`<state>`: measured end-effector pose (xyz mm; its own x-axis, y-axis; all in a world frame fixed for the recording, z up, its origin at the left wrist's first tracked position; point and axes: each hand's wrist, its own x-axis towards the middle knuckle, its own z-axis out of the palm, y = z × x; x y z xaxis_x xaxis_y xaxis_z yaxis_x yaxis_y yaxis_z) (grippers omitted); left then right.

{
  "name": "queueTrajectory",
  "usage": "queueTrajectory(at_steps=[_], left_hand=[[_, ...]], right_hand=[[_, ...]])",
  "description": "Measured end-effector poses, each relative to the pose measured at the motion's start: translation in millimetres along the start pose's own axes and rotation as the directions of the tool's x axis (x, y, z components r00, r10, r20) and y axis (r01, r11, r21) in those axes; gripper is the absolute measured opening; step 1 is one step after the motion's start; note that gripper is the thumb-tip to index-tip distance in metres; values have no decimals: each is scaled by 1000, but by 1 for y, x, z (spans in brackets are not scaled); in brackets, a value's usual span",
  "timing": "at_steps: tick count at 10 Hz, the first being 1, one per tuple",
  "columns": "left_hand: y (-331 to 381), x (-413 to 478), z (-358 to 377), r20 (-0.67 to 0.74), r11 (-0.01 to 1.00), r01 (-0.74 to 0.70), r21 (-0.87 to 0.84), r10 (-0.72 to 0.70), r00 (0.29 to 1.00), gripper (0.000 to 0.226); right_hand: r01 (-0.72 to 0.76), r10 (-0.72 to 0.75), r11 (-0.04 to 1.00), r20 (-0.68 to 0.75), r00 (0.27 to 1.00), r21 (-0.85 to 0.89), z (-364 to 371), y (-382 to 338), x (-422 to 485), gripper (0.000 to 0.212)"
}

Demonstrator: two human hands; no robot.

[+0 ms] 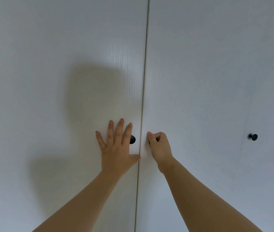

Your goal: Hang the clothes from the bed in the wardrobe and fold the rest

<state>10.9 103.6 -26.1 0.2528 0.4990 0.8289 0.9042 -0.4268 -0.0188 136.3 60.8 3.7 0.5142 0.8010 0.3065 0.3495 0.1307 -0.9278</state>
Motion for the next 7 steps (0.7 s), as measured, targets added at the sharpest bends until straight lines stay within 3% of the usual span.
queueTrajectory(at_steps=[3, 5, 6, 7], left_hand=[[-1, 1, 8, -61, 1000, 21, 20, -20, 998, 120], [0, 0, -1, 48, 1000, 22, 15, -23, 999, 120], [-2, 0, -2, 143, 1000, 14, 25, -18, 990, 117], [0, -5, -10, 233, 998, 58, -21, -52, 971, 112]], right_hand=[[-21, 21, 1000, -18, 1000, 20, 4, 1, 3, 24], [5, -10, 997, 66, 998, 78, -3, -1, -4, 24], [0, -18, 990, 129, 991, 139, -9, 2, -17, 10], [-29, 12, 992, 140, 990, 122, -18, 12, -35, 45]])
